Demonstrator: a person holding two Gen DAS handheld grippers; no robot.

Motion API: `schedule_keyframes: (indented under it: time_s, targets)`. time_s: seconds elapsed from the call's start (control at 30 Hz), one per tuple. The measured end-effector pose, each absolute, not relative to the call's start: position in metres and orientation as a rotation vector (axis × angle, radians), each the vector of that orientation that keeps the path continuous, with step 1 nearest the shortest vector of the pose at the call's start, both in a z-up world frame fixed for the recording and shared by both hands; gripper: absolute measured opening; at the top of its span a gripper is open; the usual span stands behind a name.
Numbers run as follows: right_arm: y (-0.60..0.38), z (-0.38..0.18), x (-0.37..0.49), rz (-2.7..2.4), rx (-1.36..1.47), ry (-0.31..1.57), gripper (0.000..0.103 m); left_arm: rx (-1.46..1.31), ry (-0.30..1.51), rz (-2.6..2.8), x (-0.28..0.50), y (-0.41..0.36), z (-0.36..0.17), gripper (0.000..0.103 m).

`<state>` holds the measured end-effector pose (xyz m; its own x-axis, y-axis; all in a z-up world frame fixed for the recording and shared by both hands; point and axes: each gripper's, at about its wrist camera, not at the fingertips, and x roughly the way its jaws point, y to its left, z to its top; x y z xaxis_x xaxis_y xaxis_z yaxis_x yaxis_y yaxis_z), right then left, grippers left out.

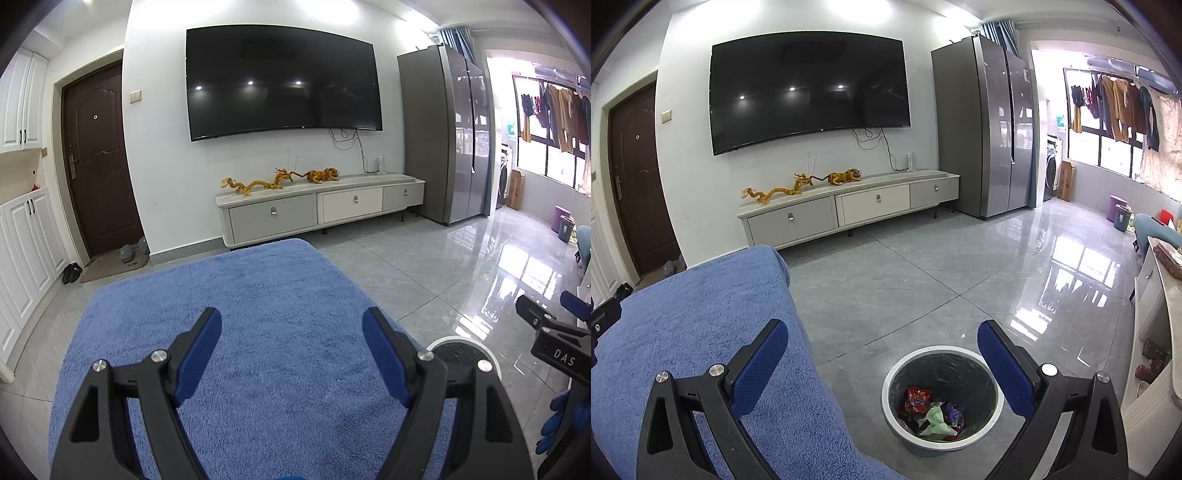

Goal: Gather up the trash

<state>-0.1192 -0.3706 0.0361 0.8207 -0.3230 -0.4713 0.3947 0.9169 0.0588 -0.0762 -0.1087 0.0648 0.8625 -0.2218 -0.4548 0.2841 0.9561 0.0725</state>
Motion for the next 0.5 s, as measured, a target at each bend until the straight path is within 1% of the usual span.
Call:
schedule_keyframes:
  time_s: [0.5]
  targets:
    - [-0.3697, 0.0376, -0.1201, -0.380, 0.152, 0.466, 0.103, 0.124, 0.474, -0.267, -0.0723, -0.1024, 0.0647, 0.078]
